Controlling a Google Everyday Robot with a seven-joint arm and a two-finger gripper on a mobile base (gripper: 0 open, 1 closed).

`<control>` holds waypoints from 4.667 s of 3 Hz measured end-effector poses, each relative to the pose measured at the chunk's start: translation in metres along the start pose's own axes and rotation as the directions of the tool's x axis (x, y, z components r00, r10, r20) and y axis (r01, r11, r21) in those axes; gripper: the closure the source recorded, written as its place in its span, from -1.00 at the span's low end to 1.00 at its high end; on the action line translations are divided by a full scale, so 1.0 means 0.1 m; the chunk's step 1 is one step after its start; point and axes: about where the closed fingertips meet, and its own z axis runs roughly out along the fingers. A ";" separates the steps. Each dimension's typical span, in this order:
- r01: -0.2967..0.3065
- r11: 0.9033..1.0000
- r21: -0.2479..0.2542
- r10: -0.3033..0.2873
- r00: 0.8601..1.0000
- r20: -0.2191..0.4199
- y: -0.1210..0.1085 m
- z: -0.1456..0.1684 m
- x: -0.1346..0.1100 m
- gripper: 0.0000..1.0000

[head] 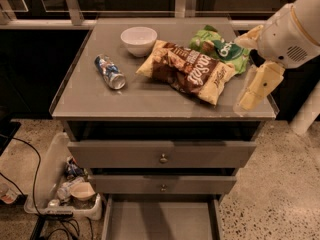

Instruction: Place brown chip bag into bottom drawer

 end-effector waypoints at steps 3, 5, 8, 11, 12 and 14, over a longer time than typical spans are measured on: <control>-0.016 1.000 -0.005 0.016 0.998 0.056 -0.06 0.16 -0.09 -1.00; -0.021 0.999 0.034 0.016 0.990 0.142 -0.45 0.61 -0.28 -1.00; -0.076 0.997 -0.005 0.076 0.981 0.179 -0.85 1.34 -0.39 -1.00; -0.104 0.992 0.077 0.091 0.985 0.148 -1.03 1.72 -0.39 -0.98; -0.104 0.992 0.077 0.091 0.985 0.148 -1.03 1.72 -0.39 -0.66; -0.104 0.992 0.077 0.091 0.985 0.148 -1.03 1.72 -0.39 0.27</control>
Offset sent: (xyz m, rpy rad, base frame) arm 0.0005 0.0064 0.0009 0.0365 0.0024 0.0047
